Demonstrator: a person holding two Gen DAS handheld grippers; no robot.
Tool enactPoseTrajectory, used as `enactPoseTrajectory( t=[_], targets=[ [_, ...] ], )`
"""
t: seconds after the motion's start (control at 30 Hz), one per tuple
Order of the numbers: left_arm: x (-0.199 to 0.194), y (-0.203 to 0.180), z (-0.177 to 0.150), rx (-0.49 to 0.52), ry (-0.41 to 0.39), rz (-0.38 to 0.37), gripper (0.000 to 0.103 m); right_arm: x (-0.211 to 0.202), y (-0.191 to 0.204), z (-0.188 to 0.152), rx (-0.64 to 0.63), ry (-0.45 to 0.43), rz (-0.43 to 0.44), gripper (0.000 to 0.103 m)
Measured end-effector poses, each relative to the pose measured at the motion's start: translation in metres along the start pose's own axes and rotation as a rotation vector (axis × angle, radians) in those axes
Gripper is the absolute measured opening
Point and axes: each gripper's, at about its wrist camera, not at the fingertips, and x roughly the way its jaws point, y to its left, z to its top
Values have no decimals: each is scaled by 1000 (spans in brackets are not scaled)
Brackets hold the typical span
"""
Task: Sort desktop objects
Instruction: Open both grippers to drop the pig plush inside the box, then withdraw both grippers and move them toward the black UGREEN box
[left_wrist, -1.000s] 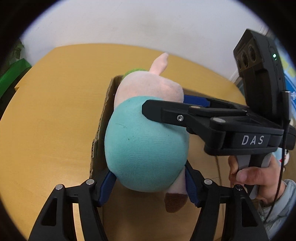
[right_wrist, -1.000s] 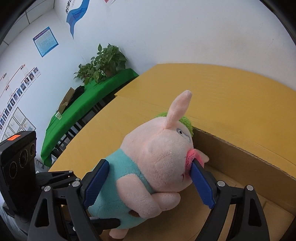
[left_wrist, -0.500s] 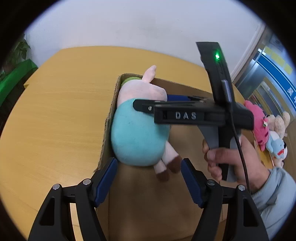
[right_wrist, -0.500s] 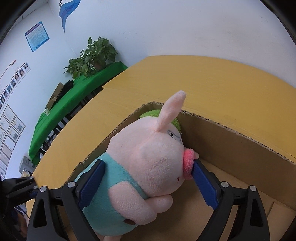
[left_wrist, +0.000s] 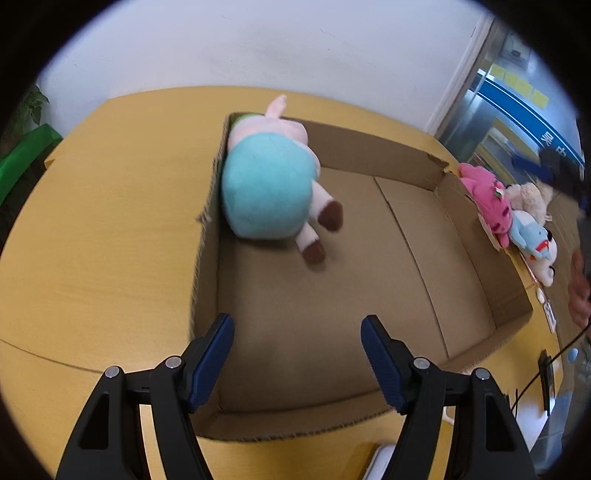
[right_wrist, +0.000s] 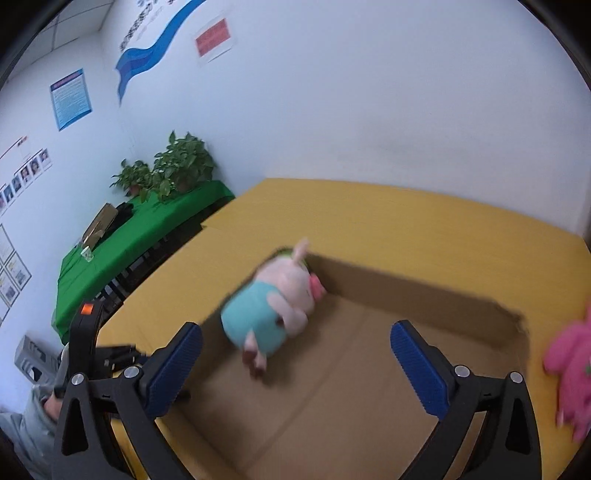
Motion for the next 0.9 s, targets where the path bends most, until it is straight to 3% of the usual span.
enactPoseTrajectory(
  t=[0.07, 0.2, 0.33, 0.5, 0.67, 0.77, 0.9],
  targets=[
    [8, -7, -13, 8, 12, -16, 71, -14, -16, -36, 41, 51, -46, 103],
    [2, -21, -22, 48, 0, 22, 71, -21, -53, -105, 185, 172, -108, 103],
    [4, -26, -25, 46, 5, 28, 71, -16, -71, -143, 242, 246, -140, 103],
    [7, -28, -25, 61, 13, 63, 71, -13, -87, -164, 270, 285, -191, 102],
    [5, -24, -15, 23, 0, 78, 71, -26, -90, -166, 278, 239, -174, 101],
    [-21, -31, -13, 11, -93, 92, 71, -42, -81, -160, 276, 192, -156, 102],
    [-74, -62, -21, 80, -264, 129, 75, -73, -55, -151, 225, 117, -167, 103]
  ],
)
